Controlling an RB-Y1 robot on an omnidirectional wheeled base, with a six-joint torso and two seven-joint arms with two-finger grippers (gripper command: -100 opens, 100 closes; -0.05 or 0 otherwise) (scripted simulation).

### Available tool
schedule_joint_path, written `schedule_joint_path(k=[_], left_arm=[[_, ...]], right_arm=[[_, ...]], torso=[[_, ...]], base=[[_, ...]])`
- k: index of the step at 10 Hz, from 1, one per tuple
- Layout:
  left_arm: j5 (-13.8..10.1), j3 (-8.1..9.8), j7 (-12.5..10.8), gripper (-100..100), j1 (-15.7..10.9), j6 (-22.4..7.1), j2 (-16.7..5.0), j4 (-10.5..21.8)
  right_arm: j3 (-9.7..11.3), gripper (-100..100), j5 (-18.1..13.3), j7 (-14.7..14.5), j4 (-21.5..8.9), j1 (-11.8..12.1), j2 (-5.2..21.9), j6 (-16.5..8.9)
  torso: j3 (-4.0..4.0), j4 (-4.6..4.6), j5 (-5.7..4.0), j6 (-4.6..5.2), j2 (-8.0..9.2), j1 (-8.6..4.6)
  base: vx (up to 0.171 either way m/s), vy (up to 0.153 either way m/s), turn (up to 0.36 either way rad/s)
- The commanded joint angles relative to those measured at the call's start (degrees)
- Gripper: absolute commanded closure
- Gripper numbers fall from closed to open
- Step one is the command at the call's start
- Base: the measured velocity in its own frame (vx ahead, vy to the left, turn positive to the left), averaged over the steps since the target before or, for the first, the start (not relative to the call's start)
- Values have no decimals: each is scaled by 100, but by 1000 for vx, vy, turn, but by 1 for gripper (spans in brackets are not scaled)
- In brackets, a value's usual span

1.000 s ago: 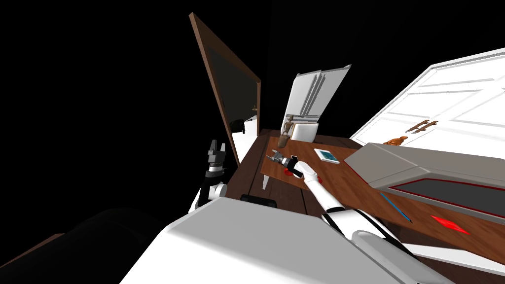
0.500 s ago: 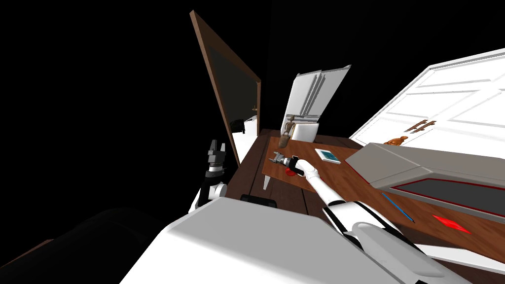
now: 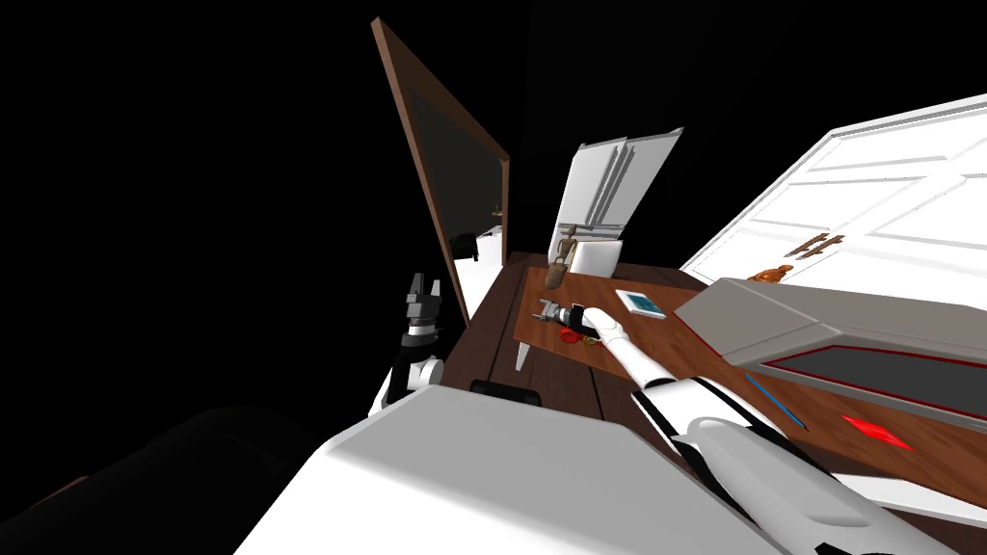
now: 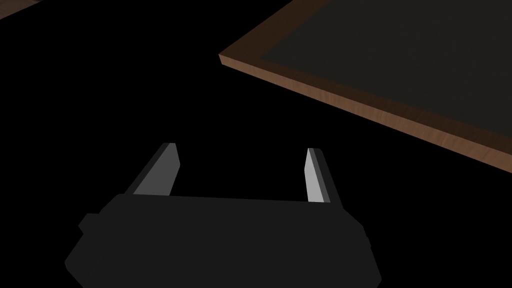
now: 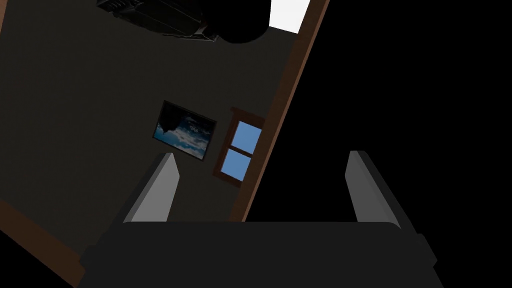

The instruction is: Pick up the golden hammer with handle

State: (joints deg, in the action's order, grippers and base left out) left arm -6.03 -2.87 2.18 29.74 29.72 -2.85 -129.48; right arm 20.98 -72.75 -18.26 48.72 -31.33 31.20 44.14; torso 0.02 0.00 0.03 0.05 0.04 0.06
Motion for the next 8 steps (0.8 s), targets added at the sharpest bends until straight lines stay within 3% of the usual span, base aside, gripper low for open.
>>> schedule_joint_path(k=[1,2,3,4,5,6,7,8], left_arm=[[0,0,0,0,0,0,0,0],[0,0,0,0,0,0,0,0],[0,0,0,0,0,0,0,0],[0,0,0,0,0,0,0,0],[0,0,0,0,0,0,0,0],[0,0,0,0,0,0,0,0],[0,0,0,0,0,0,0,0],[0,0,0,0,0,0,0,0]], right_arm=[[64,-100,-165,-3,-191,-67,51,5],[168,-100,-368,-28,-476,-230,148,39],[168,-100,-418,-28,-478,-230,148,39],[267,-100,-616,-50,-752,-383,240,67],[267,-100,-656,-50,-752,-383,240,67],[362,-100,-868,-69,-1010,-523,326,91],[362,-100,-879,-69,-1010,-523,326,91],[450,-100,-1085,-85,-1197,-651,405,111]], torso=[[0,0,0,0,0,0],[0,0,-1,0,0,-1],[0,0,0,-1,0,0],[1,0,-1,0,1,-1],[2,1,-1,1,3,-2],[2,1,-1,-1,3,-2],[2,1,0,1,3,-2],[1,0,-1,-1,2,-3]], base=[[-3,22,-13],[-5,25,-25],[-5,21,-11],[-11,22,-25],[-9,19,-20],[-7,22,-17],[-5,15,-18],[-9,17,-22]])
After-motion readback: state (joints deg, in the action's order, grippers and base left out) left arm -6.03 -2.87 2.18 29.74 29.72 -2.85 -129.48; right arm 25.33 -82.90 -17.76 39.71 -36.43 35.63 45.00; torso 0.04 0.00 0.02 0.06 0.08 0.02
